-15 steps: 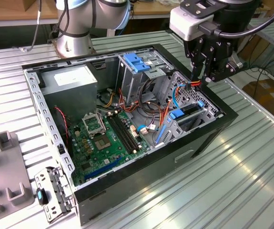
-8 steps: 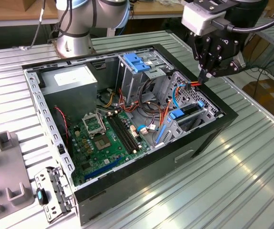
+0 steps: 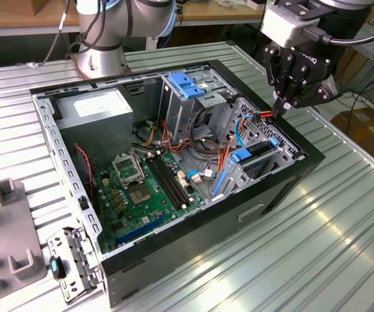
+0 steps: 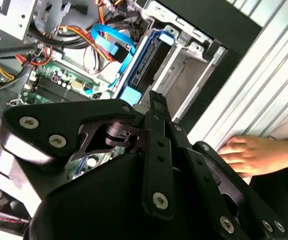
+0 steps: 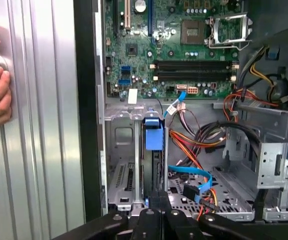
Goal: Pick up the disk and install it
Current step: 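Insert the disk into the insertion slot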
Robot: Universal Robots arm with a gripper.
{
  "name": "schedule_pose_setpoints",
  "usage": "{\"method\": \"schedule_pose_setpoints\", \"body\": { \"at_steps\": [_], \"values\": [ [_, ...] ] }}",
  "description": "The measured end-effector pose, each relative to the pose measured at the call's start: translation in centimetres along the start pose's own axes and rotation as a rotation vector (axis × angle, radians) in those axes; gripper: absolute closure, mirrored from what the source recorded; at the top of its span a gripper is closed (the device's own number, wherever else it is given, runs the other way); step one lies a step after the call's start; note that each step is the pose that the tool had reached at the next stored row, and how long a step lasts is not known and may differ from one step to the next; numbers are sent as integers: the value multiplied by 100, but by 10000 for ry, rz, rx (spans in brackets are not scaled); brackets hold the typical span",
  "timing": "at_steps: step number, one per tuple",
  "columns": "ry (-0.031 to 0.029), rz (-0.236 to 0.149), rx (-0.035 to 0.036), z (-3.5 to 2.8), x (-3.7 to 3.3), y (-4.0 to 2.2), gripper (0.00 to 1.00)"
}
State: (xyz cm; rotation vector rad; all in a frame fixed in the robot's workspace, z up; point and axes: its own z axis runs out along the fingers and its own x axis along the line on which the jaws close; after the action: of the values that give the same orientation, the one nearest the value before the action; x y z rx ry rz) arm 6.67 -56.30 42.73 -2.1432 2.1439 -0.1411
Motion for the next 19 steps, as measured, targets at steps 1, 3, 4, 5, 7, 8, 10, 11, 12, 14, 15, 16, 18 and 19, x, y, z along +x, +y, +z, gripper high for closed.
{"method": "schedule_pose_setpoints", "body": {
  "at_steps": [1, 3, 4, 5, 7, 8, 10, 11, 12, 14, 15, 16, 18, 19],
  "values": [
    [1, 2, -51, 13, 0, -13, 89],
    [2, 10, -179, 37, 0, -36, 89],
    [2, 12, -250, 48, 0, -50, 89],
    [2, 13, -325, 60, 0, -65, 89],
    [3, 15, -493, 85, 1, -101, 89],
    [3, 16, -574, 96, 1, -116, 89],
    [3, 17, -746, 118, 1, -149, 89],
    [5, 19, -851, 135, 1, -175, 89],
    [1, 19, -877, 144, 1, -179, 89],
    [-1, 20, -879, 144, 1, -178, 89],
    [-2, 20, -878, 145, 1, -178, 89],
    [-3, 20, -878, 145, 1, -178, 89],
    [-4, 20, -878, 145, 1, -178, 89],
    [-5, 20, -878, 145, 1, -178, 89]
  ]
}}
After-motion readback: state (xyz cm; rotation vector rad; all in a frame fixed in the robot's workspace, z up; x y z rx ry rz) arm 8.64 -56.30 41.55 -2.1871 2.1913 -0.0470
